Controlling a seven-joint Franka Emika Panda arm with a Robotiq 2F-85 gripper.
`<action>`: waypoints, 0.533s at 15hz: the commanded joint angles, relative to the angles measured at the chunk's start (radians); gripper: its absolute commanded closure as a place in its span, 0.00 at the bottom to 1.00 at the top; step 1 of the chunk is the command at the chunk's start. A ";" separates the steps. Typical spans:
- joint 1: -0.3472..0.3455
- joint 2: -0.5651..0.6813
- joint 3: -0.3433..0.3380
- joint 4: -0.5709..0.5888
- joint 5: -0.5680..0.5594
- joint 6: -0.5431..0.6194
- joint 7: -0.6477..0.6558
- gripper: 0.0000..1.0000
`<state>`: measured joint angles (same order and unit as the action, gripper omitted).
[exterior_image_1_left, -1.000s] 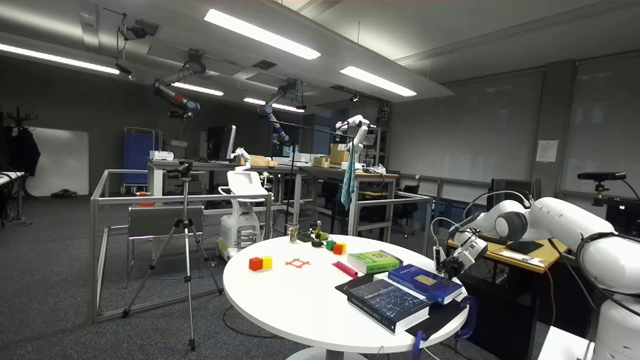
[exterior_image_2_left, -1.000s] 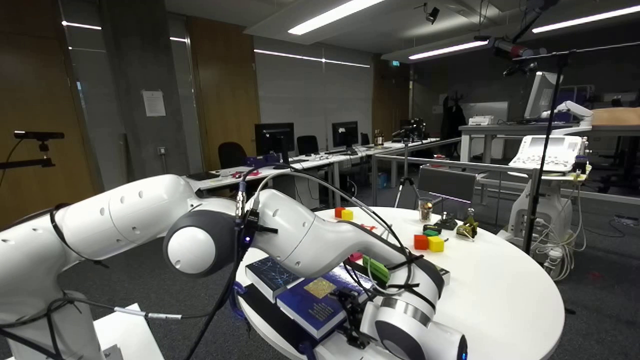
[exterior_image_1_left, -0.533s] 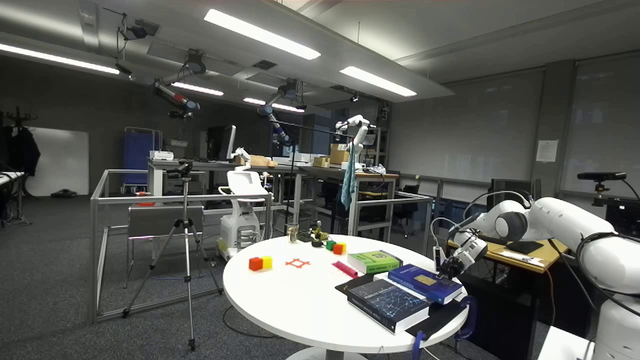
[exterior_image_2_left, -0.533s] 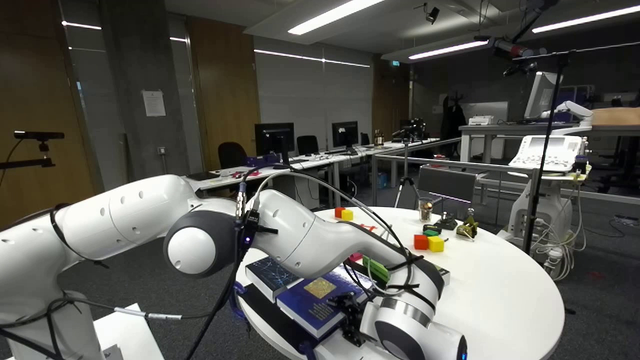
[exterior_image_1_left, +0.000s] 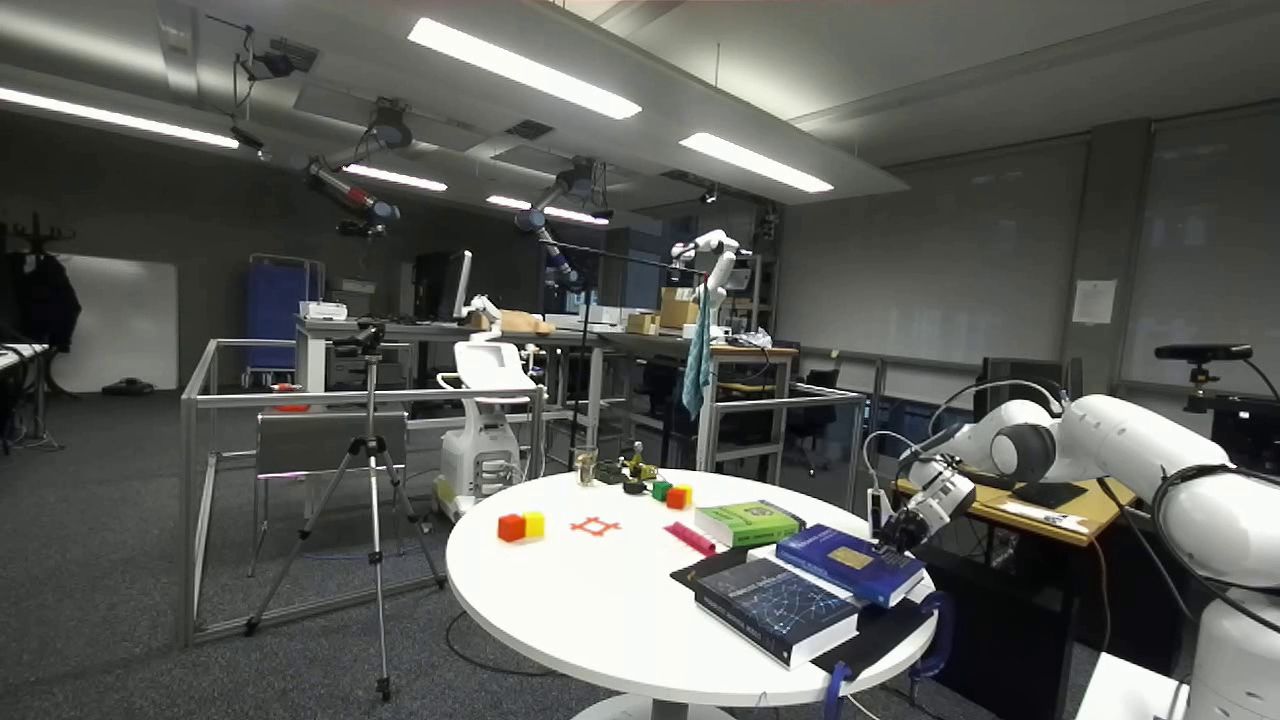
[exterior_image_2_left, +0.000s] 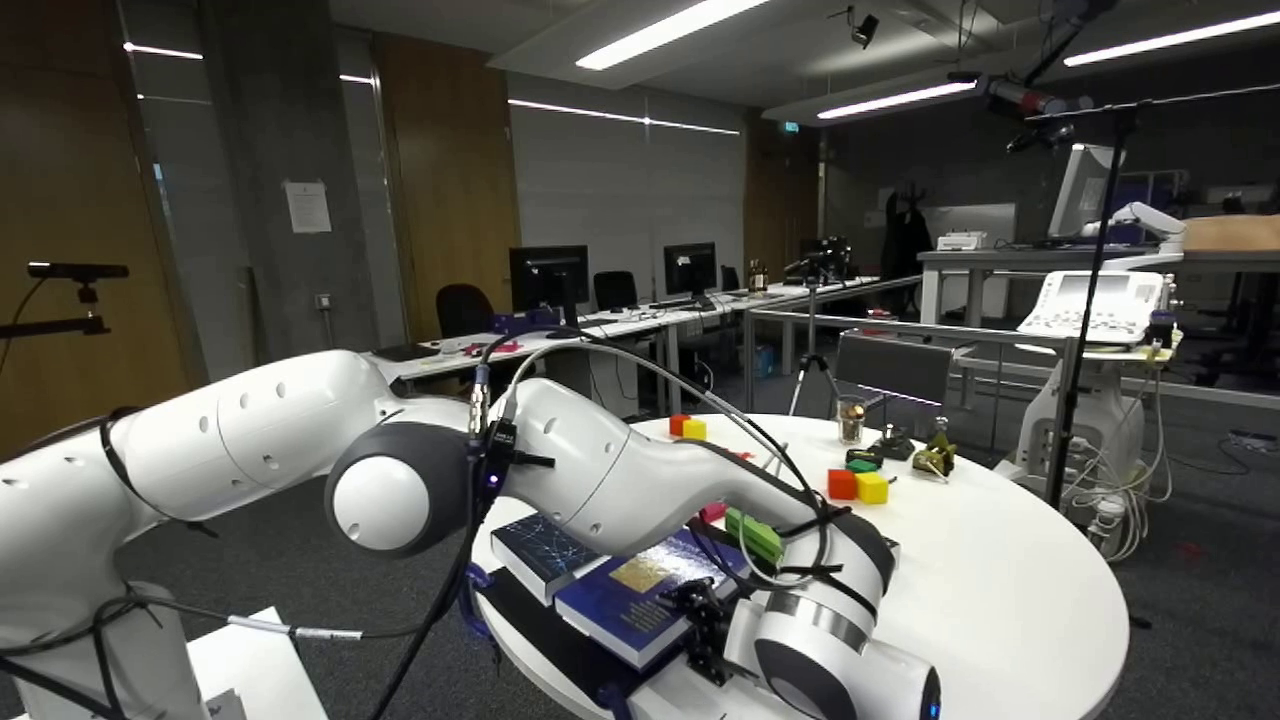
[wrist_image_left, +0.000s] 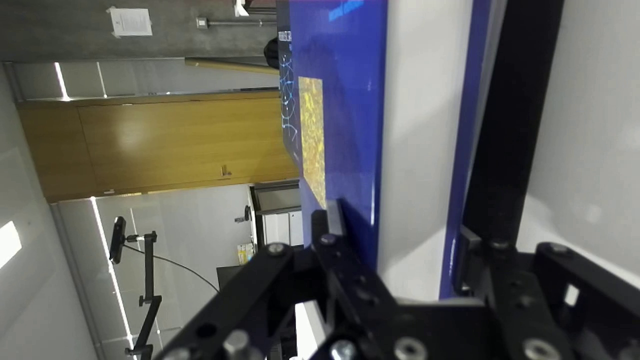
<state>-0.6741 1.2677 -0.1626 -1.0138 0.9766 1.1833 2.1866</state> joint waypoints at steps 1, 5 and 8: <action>-0.024 -0.027 0.012 0.032 0.003 -0.072 0.038 0.81; -0.024 -0.039 0.016 0.049 -0.008 -0.088 0.035 0.82; -0.027 -0.049 0.025 0.061 -0.007 -0.109 0.031 0.82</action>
<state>-0.6774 1.2667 -0.1629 -0.9647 0.9686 1.1666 2.1866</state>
